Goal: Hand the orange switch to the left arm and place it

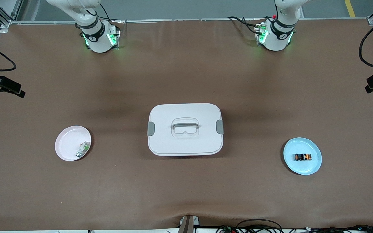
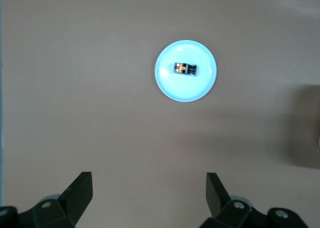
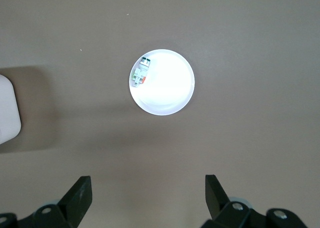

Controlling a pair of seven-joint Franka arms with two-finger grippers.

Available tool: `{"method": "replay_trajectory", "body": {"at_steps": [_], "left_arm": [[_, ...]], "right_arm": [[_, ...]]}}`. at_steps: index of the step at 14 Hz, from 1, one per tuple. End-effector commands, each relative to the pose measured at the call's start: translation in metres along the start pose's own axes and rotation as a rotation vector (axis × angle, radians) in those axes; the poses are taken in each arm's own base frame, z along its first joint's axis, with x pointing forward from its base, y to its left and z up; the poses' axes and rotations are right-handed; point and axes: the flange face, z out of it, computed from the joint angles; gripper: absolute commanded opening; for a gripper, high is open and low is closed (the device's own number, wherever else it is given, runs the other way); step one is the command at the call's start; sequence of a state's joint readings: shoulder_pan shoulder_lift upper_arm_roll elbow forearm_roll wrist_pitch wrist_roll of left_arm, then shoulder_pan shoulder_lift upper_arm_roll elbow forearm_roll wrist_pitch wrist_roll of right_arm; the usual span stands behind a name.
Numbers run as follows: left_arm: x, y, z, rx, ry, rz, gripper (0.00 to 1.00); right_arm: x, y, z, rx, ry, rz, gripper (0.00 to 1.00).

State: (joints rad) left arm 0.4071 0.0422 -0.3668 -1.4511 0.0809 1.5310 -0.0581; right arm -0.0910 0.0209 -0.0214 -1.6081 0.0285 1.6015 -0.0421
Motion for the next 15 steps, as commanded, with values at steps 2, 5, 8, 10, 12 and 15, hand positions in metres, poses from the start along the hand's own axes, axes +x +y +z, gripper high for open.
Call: {"method": "replay_trajectory", "body": {"at_steps": [2,5,8,10,12,15], "left_arm": [[-0.029,-0.001,-0.014,-0.033,-0.008,-0.001,1.00],[-0.044,0.017,-0.015,-0.034,-0.014,0.008,1.00],[-0.056,0.026,-0.014,-0.035,-0.023,0.013,1.00],[-0.066,0.038,-0.016,-0.039,-0.025,0.037,1.00],[-0.070,0.039,-0.019,-0.038,-0.025,0.042,1.00],[-0.074,0.043,-0.021,-0.036,-0.034,0.055,1.00]], "right_arm": [[0.000,0.002,-0.005,-0.014,-0.001,0.006,1.00],[0.000,0.003,-0.005,-0.014,-0.001,0.007,1.00],[0.000,0.002,-0.005,-0.014,-0.001,0.007,1.00],[0.000,0.002,-0.004,-0.013,-0.002,0.007,1.00],[0.000,0.002,-0.004,-0.013,-0.002,0.006,1.00],[0.001,0.001,-0.004,-0.014,-0.002,0.006,1.00]]}}
